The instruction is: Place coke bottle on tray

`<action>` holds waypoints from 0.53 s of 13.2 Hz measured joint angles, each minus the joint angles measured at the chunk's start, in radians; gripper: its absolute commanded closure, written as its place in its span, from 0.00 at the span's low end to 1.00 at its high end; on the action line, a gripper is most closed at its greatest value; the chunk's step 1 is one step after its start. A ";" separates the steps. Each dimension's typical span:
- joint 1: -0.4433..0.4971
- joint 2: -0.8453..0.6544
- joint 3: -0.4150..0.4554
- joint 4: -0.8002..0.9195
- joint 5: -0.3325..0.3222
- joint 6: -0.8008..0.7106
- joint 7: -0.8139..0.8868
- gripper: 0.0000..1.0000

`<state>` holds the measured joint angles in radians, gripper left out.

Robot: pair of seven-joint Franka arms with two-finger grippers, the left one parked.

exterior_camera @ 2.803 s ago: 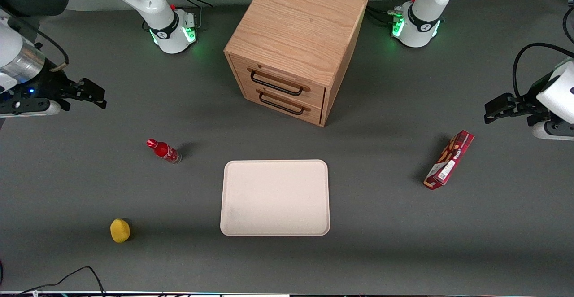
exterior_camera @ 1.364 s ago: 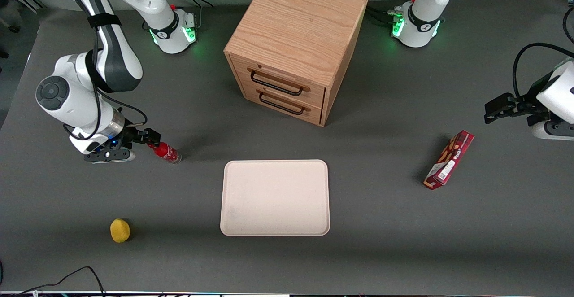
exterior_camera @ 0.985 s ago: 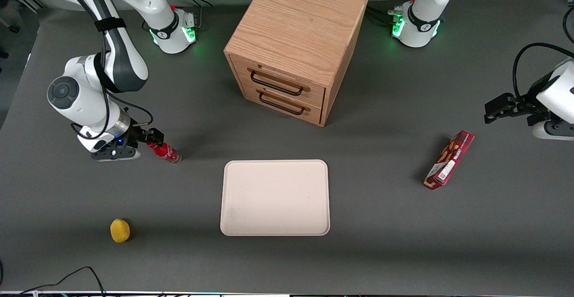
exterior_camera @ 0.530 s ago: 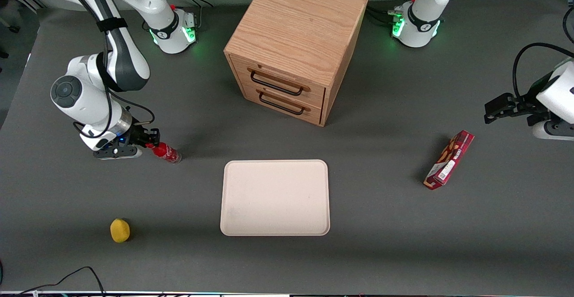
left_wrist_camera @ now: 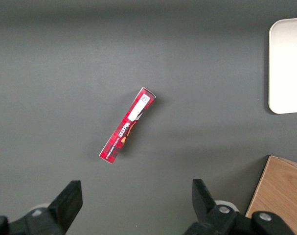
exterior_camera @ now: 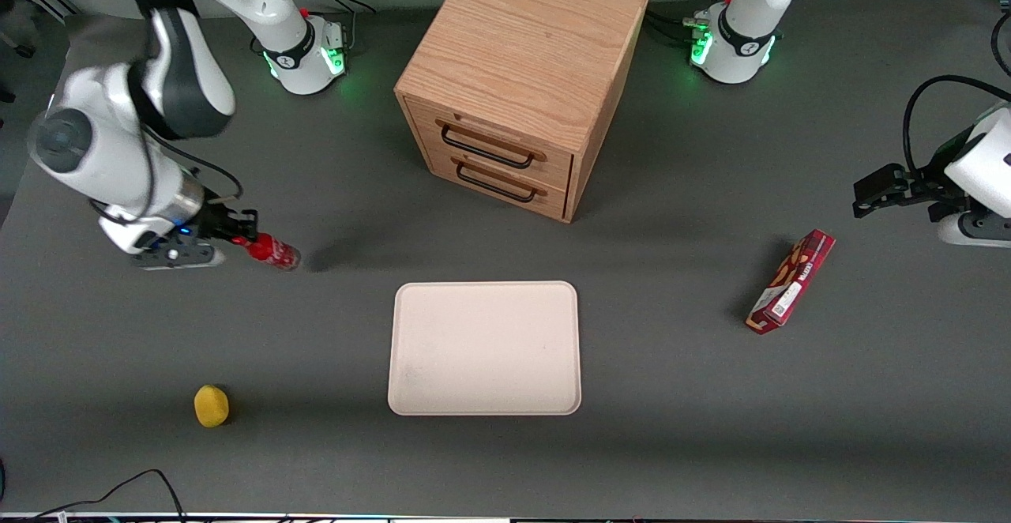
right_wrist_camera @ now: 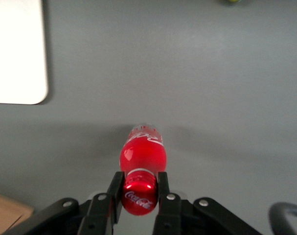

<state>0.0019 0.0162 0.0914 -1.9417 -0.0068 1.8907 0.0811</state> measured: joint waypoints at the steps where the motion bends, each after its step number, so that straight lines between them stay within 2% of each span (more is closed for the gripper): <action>1: 0.000 0.001 0.000 0.123 0.000 -0.114 0.012 1.00; 4: 0.000 0.101 0.003 0.474 0.001 -0.370 0.037 1.00; 7: 0.024 0.307 0.005 0.712 0.000 -0.442 0.083 1.00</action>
<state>0.0259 0.3234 0.0965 -1.2299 -0.0063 1.4482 0.1639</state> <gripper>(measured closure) 0.687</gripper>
